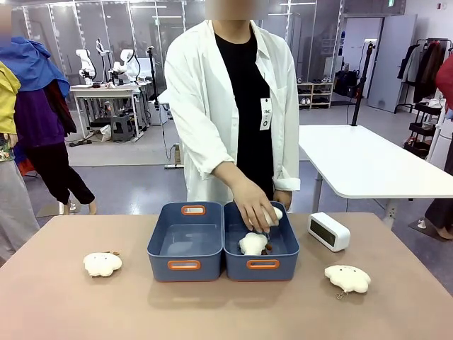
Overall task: Sort the digital clocks into the basket.
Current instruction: Pick up the Digital clock from the table and place it into the empty Plastic storage basket.
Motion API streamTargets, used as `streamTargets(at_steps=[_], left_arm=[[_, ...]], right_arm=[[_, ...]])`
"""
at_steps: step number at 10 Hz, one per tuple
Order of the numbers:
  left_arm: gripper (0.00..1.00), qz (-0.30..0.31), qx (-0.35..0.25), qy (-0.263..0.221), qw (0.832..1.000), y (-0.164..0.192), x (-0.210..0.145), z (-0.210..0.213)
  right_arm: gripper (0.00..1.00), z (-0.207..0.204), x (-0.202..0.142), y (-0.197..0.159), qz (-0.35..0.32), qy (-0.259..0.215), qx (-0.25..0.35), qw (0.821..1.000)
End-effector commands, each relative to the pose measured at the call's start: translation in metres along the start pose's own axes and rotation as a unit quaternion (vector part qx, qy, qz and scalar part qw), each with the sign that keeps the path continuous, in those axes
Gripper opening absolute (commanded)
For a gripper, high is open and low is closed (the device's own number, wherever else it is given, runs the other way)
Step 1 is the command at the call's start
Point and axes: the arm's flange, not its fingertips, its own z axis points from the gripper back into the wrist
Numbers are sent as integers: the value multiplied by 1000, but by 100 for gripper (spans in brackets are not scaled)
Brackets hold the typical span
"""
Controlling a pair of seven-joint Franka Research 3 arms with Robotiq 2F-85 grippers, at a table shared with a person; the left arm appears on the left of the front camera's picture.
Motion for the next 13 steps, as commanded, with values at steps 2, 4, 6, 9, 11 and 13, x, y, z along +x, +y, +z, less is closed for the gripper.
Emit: streamTargets(at_steps=[2, 4, 6, 9, 11, 13], left_arm=[[0, -1, -6, -4, 1000, 0, 0, 3], [0, -1, -6, -4, 1000, 0, 0, 3], [0, -1, -6, -4, 1000, 0, 0, 3], [51, 0, 0, 0, 1000, 0, 0, 0], [51, -7, -50, 6, 999, -45, 14, 0], [51, -67, -55, 52, 995, -161, 50, -19]], right_arm=[[100, 0, -2, 2, 8, -1, 3, 1000], [100, 0, -2, 2, 8, -1, 3, 1000], [100, 0, -2, 2, 8, -1, 3, 1000], [100, 0, -2, 2, 8, -1, 3, 1000], [100, 0, -2, 2, 8, -1, 3, 1000], [100, 0, -2, 2, 8, -1, 3, 1000]])
